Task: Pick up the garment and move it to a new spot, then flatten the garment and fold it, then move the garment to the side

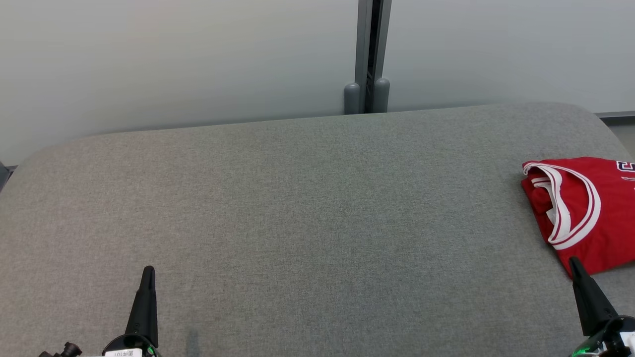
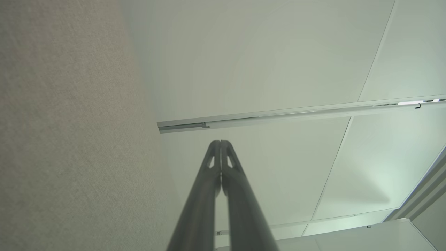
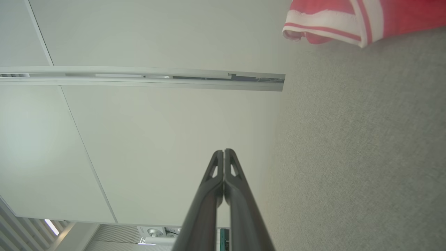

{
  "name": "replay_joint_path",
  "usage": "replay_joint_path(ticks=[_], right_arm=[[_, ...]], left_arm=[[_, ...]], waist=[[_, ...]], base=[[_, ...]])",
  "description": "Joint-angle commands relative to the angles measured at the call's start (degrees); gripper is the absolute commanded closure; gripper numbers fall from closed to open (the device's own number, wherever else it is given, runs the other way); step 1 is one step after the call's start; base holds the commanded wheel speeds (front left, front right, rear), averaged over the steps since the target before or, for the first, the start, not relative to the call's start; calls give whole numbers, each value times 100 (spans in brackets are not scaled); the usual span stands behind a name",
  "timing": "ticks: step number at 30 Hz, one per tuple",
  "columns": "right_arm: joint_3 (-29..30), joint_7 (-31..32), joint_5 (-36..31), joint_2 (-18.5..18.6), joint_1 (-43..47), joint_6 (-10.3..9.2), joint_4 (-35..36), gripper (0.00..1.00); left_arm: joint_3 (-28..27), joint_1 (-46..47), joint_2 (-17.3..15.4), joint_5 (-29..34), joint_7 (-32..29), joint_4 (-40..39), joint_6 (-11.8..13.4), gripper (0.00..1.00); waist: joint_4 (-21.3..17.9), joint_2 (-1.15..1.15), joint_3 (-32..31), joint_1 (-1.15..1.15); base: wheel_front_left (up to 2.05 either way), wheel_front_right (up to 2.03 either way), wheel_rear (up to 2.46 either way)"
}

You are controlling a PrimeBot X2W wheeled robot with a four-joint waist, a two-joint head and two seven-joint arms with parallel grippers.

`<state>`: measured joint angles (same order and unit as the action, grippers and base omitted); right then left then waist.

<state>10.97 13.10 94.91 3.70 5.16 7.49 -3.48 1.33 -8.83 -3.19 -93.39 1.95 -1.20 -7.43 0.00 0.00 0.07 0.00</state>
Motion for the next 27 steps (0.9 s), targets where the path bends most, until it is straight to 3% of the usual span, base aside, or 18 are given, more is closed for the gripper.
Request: replay_joint_path(ticks=[1,27], right_arm=[[31,33,-17,6,-45,0,-12,100],[62,57,-48,-19,-53,0,-13,100]], left_arm=[[-22,-9,-18,0,-26,-19,-27,100],[-36,-9,-3,16,-36,-18,-27,100]], waist=[[0,0,0,0],[0,0,0,0]], base=[[0,0,0],[0,0,0]])
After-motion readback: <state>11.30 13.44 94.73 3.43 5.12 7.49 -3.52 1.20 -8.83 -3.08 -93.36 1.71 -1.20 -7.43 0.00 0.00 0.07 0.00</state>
